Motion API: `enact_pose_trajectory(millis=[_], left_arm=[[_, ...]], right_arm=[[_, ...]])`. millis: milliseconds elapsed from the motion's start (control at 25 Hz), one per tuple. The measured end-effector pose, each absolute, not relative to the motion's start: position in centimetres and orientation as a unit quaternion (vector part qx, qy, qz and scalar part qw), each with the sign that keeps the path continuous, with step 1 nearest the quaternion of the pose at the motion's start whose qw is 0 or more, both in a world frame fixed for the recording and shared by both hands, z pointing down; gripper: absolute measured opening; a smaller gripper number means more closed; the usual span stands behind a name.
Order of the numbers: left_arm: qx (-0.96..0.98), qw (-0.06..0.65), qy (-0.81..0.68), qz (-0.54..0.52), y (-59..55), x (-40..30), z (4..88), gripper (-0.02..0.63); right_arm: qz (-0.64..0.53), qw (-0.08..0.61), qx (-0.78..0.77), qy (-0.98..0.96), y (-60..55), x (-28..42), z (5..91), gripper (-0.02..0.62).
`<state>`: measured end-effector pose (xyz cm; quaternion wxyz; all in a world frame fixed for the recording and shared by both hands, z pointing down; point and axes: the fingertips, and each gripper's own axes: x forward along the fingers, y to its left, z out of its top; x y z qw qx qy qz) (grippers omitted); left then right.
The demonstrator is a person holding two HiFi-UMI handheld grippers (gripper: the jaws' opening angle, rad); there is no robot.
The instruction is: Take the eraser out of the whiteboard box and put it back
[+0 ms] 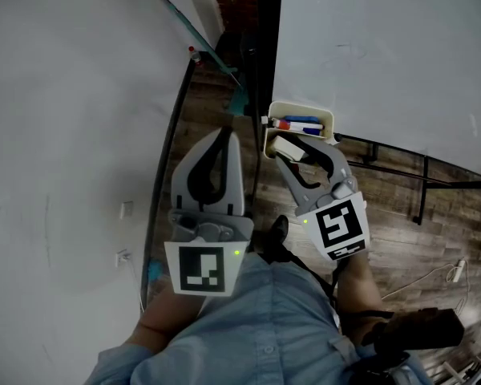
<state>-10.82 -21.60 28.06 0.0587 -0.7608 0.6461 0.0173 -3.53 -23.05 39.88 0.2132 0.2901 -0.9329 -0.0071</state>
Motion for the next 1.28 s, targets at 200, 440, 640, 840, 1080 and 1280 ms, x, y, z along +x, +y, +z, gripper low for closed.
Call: enact_pose_trajectory(millis=[200,440,640,840,1080,1280], left_arm=[[-0.758,0.063,0.649,0.016,-20.9,-10.8,27.7,0.006],[-0.758,0.075,0.648,0.018,-19.8,-10.2,26.7,0.006],[-0.758,0.081,0.647,0.027,-18.8,-9.2,25.7,0.005],[-0.758,0.095,0.645,0.037,-17.7,-8.0,24.3,0.005],[-0.760,0.100,0.641,0.050,-16.3,-6.7,22.9,0.005],[-0.757,0.110,0.642,0.055,-15.4,-6.1,22.0,0.006]], right_arm=[[-0.011,0.207,0.296,-0.932,-22.9,-3.5,39.5,0.152],[-0.010,0.179,0.296,-0.938,-21.9,-3.0,37.8,0.152],[-0.005,0.122,0.311,-0.943,-21.7,-1.7,34.7,0.150],[-0.008,0.047,0.331,-0.943,-21.3,0.2,30.2,0.088],[-0.032,-0.031,0.356,-0.933,-20.1,2.7,24.8,0.005],[-0.050,-0.056,0.367,-0.927,-19.3,3.9,22.4,0.002]])
